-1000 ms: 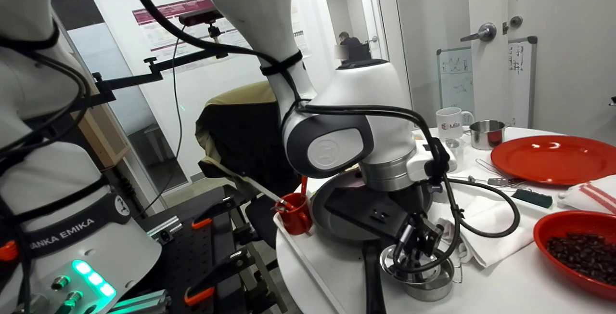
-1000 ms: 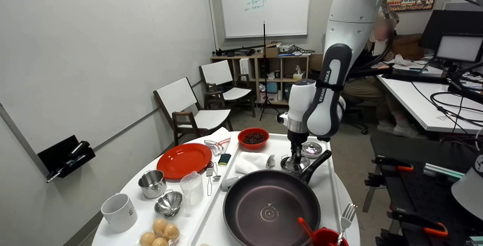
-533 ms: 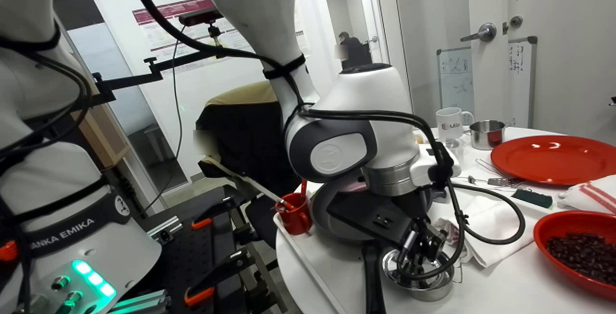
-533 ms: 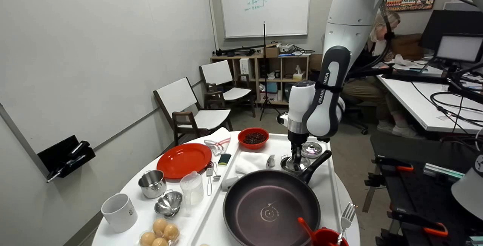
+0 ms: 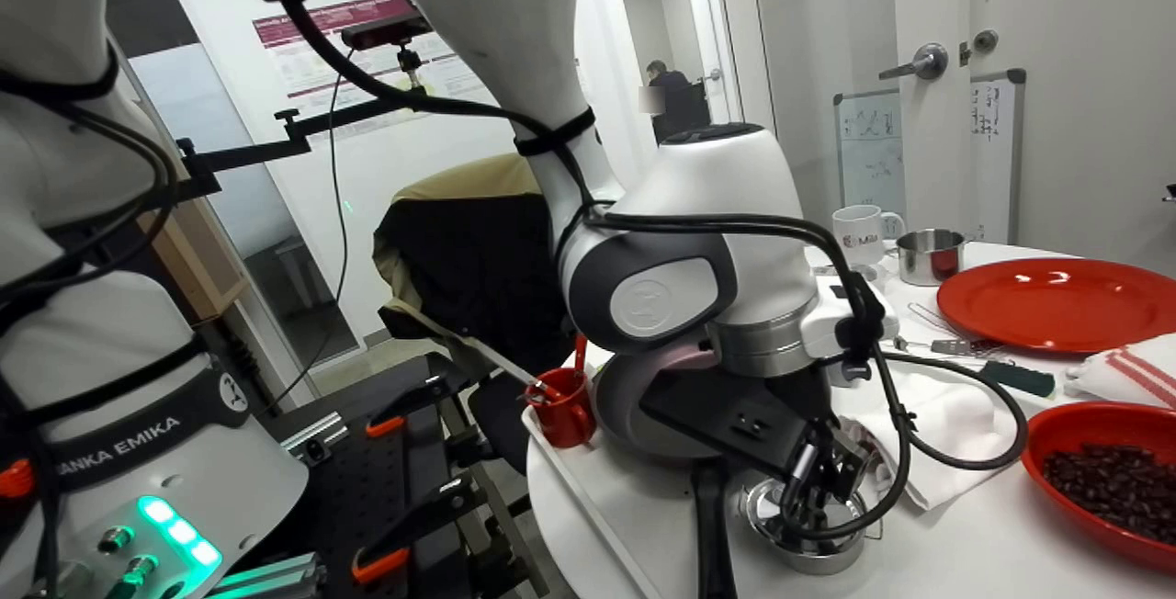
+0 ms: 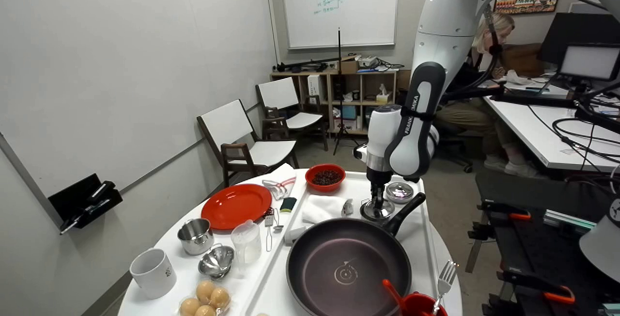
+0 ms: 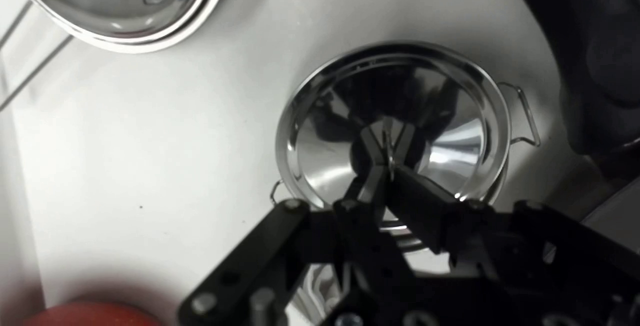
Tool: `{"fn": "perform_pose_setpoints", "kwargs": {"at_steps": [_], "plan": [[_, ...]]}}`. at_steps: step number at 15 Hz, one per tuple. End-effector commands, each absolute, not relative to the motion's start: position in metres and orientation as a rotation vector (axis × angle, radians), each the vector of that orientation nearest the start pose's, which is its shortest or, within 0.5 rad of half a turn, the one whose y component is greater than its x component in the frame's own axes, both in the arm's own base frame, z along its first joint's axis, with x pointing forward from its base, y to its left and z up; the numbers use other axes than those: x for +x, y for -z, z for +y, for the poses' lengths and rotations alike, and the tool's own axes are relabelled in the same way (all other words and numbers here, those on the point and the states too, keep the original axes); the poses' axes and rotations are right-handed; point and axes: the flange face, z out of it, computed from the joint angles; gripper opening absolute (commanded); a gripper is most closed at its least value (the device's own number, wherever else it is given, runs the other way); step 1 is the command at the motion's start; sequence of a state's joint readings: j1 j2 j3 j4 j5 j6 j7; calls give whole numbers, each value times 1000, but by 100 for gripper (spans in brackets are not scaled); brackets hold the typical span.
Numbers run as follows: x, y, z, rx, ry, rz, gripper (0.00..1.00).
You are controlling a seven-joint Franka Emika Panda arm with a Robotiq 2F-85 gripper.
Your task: Put the furthest silver lid on the silver pot
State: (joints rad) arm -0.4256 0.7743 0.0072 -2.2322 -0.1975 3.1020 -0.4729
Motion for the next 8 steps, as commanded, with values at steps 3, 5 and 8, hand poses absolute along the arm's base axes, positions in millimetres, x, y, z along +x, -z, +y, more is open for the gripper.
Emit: {"fn": "perform_pose_setpoints", "kwargs": {"at_steps": [3, 5, 8], "plan": [[484, -21, -192, -3164, 140, -425, 3], [487, -22, -191, -3164, 147, -432, 3], [490, -22, -188, -3162, 155, -441, 3]]}}
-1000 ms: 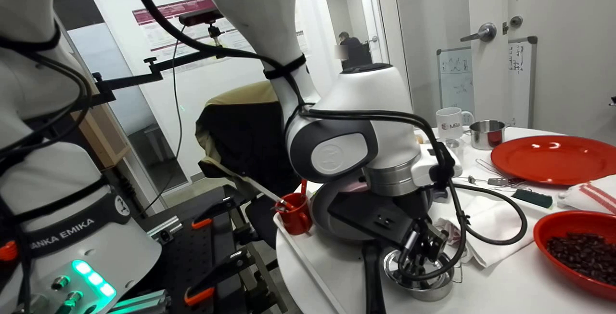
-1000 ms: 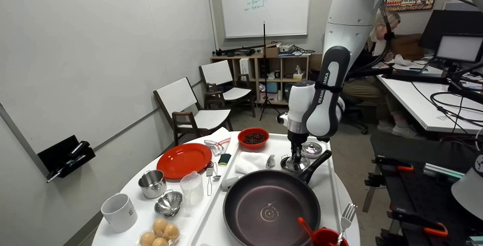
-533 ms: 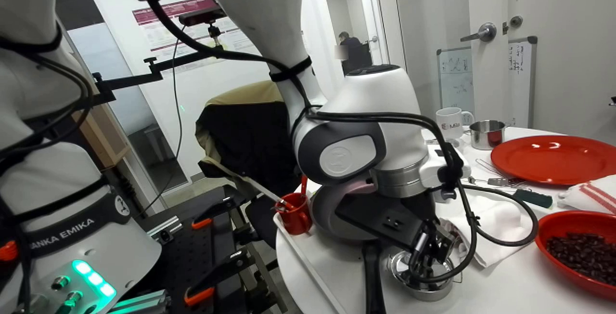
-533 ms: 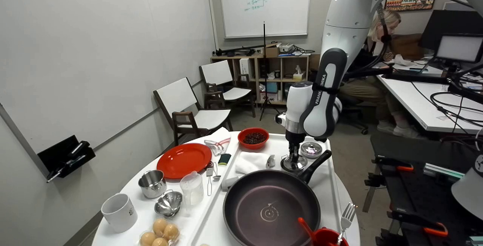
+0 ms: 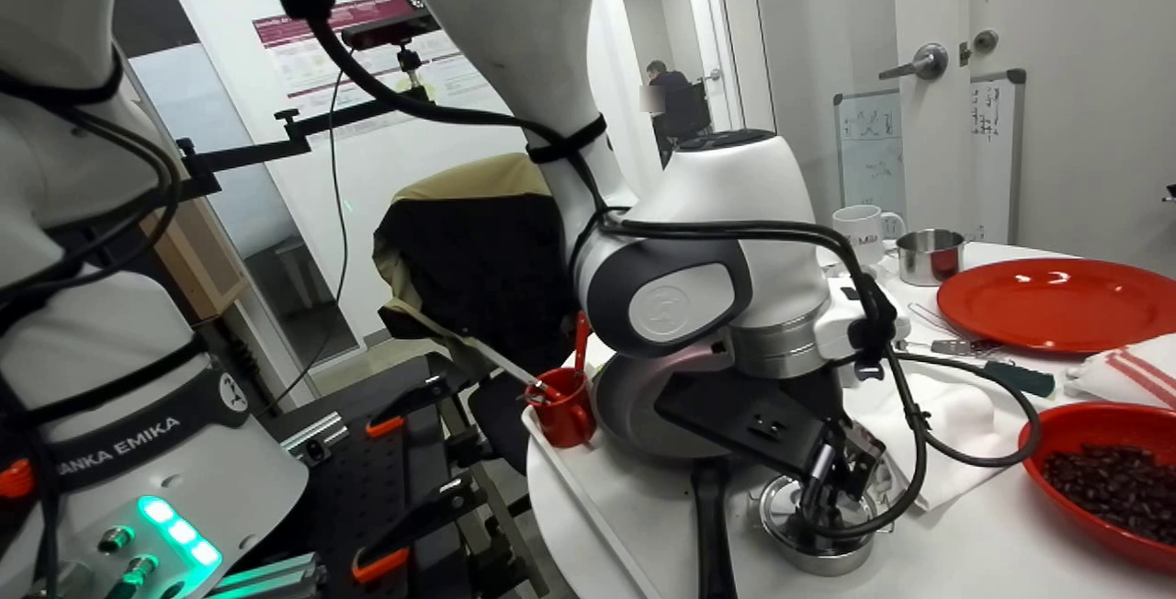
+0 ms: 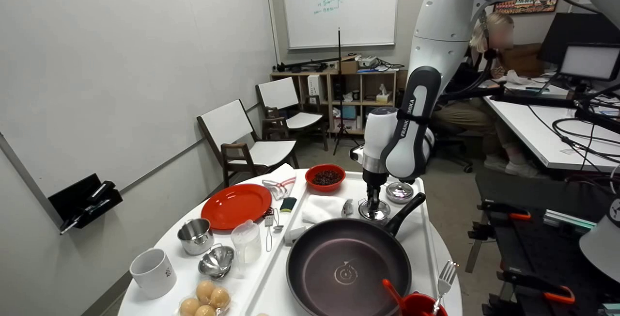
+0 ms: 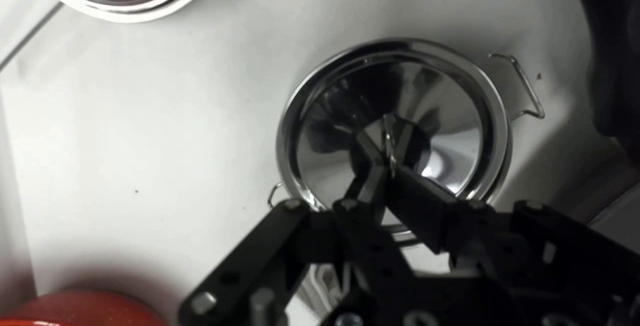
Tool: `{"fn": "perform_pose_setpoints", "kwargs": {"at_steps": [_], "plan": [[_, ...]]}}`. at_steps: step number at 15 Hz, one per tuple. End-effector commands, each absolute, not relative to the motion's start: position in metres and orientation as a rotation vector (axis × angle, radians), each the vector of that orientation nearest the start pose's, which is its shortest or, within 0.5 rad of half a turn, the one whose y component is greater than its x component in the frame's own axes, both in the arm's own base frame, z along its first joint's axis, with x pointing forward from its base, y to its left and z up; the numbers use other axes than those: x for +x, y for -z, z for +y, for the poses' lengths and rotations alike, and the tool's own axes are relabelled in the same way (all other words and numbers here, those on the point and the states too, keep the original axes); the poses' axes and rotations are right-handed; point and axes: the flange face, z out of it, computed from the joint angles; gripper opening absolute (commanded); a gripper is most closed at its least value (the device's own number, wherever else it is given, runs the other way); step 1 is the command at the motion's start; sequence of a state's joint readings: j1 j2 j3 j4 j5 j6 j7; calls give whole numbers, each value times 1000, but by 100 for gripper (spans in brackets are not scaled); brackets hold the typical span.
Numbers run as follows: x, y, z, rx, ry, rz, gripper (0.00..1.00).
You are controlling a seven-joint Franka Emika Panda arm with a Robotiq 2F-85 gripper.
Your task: Put the furthest silver lid on the silver pot
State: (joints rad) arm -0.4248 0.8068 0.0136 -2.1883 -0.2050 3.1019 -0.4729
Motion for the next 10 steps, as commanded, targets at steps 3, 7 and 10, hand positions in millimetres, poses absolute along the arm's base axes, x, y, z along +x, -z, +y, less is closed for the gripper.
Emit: {"fn": "perform_pose_setpoints", "kwargs": {"at_steps": [3, 7, 10], "plan": [[492, -22, -186, -3160, 161, -447, 3], [492, -21, -184, -3158, 153, -443, 37], [494, -23, -183, -3157, 159, -441, 58]]}}
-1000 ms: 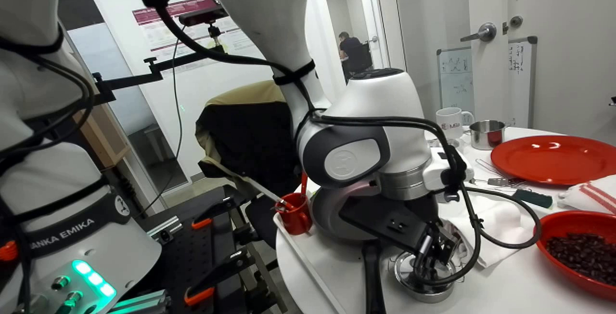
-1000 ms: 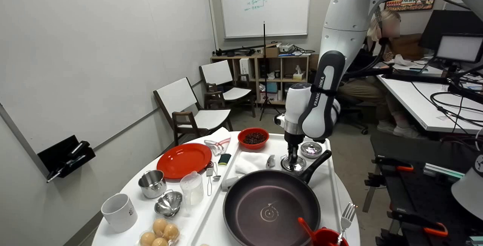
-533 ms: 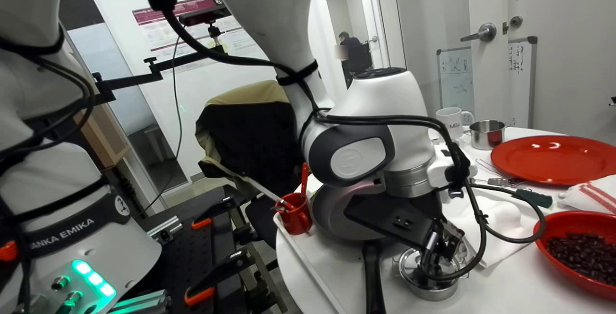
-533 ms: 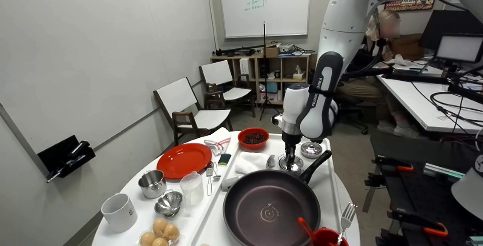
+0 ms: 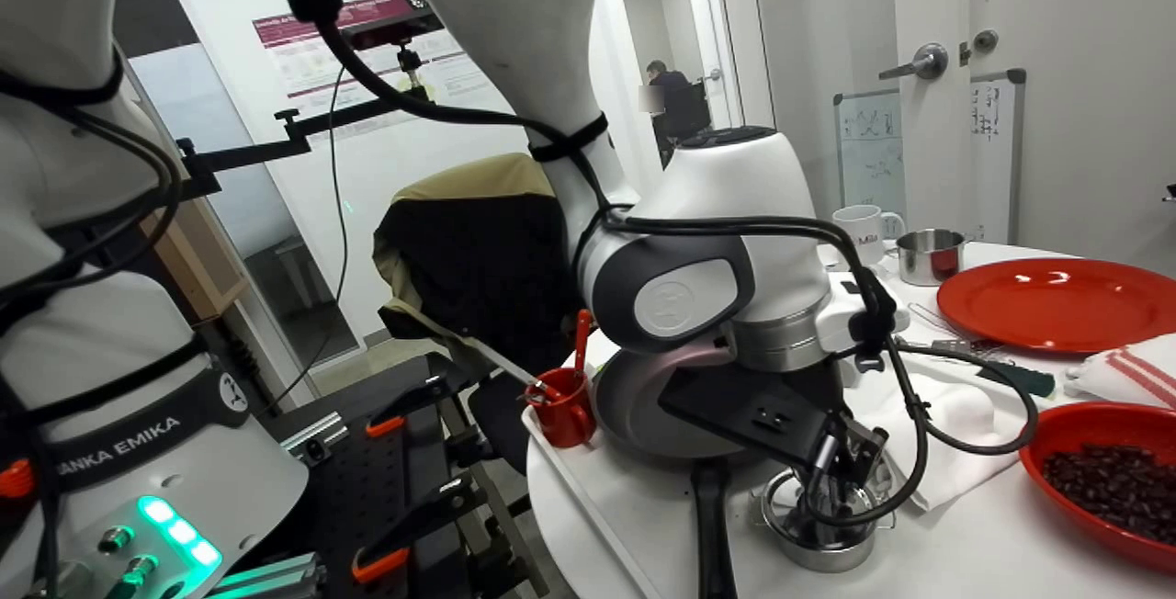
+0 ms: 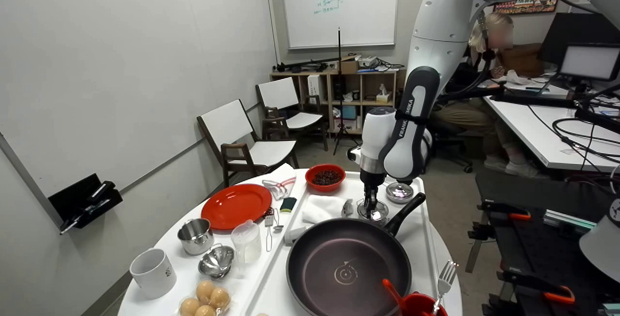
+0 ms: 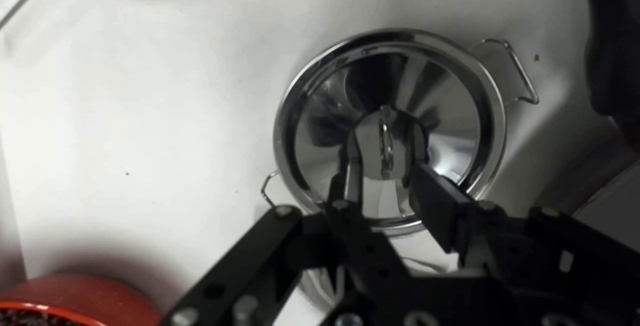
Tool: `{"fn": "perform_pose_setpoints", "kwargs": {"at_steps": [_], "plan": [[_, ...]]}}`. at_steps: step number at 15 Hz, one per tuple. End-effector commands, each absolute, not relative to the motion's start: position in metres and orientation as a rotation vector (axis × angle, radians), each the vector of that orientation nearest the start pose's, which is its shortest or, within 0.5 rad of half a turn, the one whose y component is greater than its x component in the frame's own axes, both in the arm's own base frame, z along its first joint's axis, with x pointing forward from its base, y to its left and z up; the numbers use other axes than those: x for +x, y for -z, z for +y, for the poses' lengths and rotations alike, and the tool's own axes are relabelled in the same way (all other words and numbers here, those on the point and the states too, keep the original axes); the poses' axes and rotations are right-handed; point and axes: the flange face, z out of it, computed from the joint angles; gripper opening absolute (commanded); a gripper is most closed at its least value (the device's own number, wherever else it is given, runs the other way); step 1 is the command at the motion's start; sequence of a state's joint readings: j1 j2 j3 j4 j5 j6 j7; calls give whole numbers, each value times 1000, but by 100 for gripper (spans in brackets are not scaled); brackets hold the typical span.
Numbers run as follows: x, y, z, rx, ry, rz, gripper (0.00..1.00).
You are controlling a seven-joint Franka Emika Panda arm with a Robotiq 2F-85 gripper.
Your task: Put the furthest silver lid on the silver pot
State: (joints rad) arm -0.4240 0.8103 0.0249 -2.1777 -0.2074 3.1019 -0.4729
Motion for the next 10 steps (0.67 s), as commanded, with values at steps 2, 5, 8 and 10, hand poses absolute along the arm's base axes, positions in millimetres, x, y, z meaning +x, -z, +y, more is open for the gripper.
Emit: {"fn": "perform_pose_setpoints", "kwargs": {"at_steps": [2, 5, 8, 10], "plan": [[494, -23, -182, -3155, 161, -443, 71], [492, -20, -182, -3153, 156, -440, 95], [490, -21, -183, -3154, 154, -435, 100], [490, -23, -184, -3155, 160, -430, 100]]}}
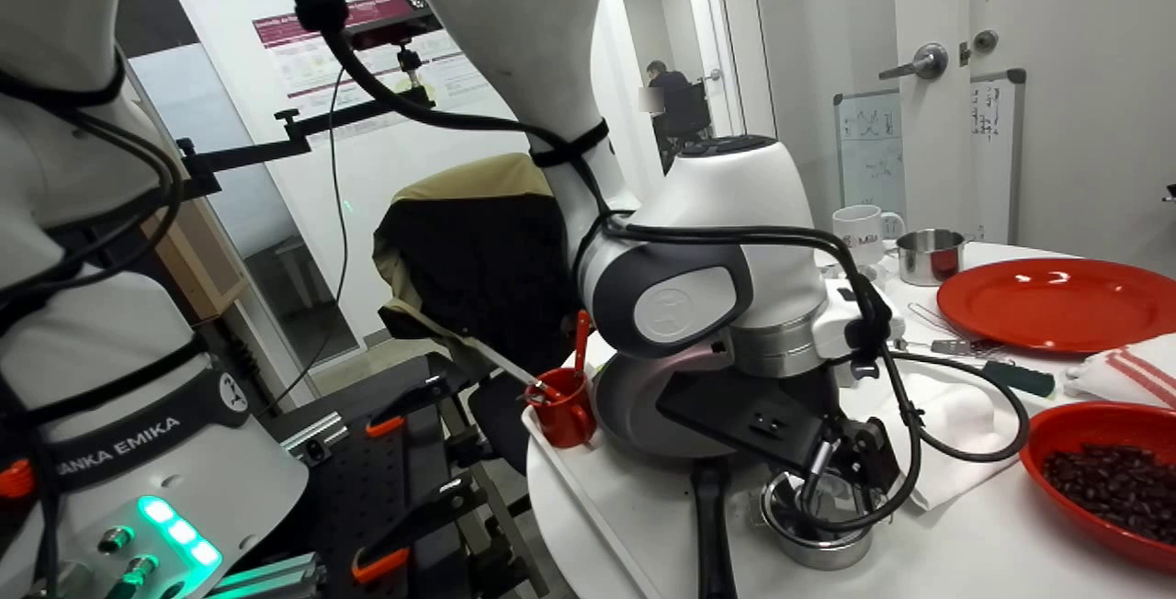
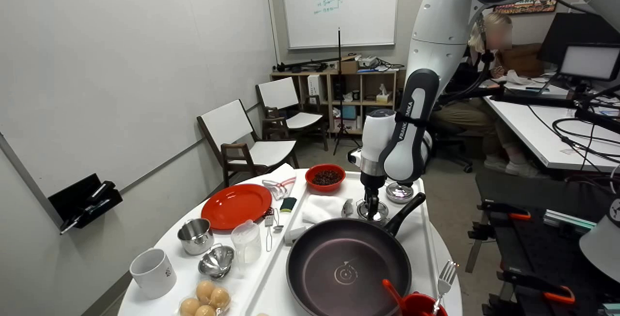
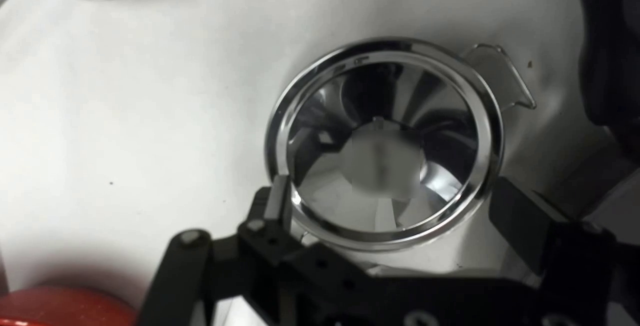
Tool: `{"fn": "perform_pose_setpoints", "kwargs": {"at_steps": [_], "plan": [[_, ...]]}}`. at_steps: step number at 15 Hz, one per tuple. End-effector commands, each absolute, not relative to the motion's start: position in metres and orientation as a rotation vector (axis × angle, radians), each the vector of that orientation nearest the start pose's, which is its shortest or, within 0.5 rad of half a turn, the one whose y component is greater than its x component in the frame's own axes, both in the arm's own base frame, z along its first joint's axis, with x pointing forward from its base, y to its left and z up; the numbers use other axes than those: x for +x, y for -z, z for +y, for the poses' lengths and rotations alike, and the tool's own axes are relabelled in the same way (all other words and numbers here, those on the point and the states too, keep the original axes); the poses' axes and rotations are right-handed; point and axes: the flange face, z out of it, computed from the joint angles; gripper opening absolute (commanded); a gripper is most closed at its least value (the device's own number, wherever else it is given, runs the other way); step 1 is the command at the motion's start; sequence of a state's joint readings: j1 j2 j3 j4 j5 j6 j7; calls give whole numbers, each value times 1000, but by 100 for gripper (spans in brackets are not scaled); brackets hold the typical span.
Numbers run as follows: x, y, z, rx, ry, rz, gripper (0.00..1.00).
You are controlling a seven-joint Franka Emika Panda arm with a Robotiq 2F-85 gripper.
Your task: Put the furthest silver lid on the silver pot
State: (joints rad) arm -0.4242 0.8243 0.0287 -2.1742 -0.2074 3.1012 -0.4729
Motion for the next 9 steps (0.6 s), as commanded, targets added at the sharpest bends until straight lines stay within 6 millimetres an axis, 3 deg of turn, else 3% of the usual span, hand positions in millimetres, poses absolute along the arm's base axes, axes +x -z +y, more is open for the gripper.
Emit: {"fn": "perform_pose_setpoints", "kwargs": {"at_steps": [1, 5, 9], "plan": [[489, -24, -185, -3156, 162, -429, 100], [487, -29, -187, -3163, 160, -414, 100], [478, -63, -183, -3167, 207, -409, 100]]}}
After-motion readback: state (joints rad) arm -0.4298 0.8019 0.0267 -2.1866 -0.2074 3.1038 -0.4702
